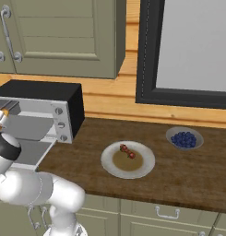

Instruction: Pick up the kebab skewer and baguette bread, and place them inside the toaster oven. Close the toaster oven door and start by setting the timer.

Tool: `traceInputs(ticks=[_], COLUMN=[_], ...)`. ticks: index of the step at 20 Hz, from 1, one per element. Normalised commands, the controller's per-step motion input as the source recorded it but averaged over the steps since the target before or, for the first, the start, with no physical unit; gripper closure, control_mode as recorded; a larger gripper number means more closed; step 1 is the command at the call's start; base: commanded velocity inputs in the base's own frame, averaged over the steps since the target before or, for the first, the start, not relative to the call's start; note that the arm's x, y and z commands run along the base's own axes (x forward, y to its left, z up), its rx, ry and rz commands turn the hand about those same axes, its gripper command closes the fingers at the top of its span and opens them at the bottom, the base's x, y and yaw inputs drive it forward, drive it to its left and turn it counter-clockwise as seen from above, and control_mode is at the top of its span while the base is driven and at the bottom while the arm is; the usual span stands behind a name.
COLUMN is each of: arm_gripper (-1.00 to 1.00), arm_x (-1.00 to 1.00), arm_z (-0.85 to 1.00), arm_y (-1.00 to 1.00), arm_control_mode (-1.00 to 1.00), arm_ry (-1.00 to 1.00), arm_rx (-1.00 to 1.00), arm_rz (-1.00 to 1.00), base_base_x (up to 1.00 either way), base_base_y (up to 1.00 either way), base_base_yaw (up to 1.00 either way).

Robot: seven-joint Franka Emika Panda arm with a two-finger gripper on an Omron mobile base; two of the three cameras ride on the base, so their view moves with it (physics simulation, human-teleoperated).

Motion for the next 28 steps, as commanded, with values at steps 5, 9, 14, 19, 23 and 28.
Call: traceInputs(ticks=[5, 9, 14, 19, 23, 28], arm_gripper=[1.00, 1.00, 1.00, 1.00, 1.00, 1.00], arm_x=[0.10, 0.00, 0.00, 0.00, 0.00, 0.00], arm_z=[-0.23, -0.22, -0.11, -0.10, -0.03, 0.00], arm_y=[0.01, 0.01, 0.01, 0.00, 0.00, 0.00], arm_control_mode=[-1.00, -1.00, -1.00, -1.00, -1.00, -1.00], arm_ry=[0.00, 0.00, 0.00, 0.01, 0.02, 0.08], arm_rx=[0.00, 0.00, 0.00, 0.00, 0.00, 0.00], arm_rz=[0.00, 0.00, 0.00, 0.00, 0.01, 0.05], base_base_x=[0.00, 0.00, 0.00, 0.00, 0.00, 0.00], base_base_y=[0.00, 0.00, 0.00, 0.00, 0.00, 0.00], base_base_yaw=[0.00, 0.00, 0.00, 0.00, 0.00, 0.00])
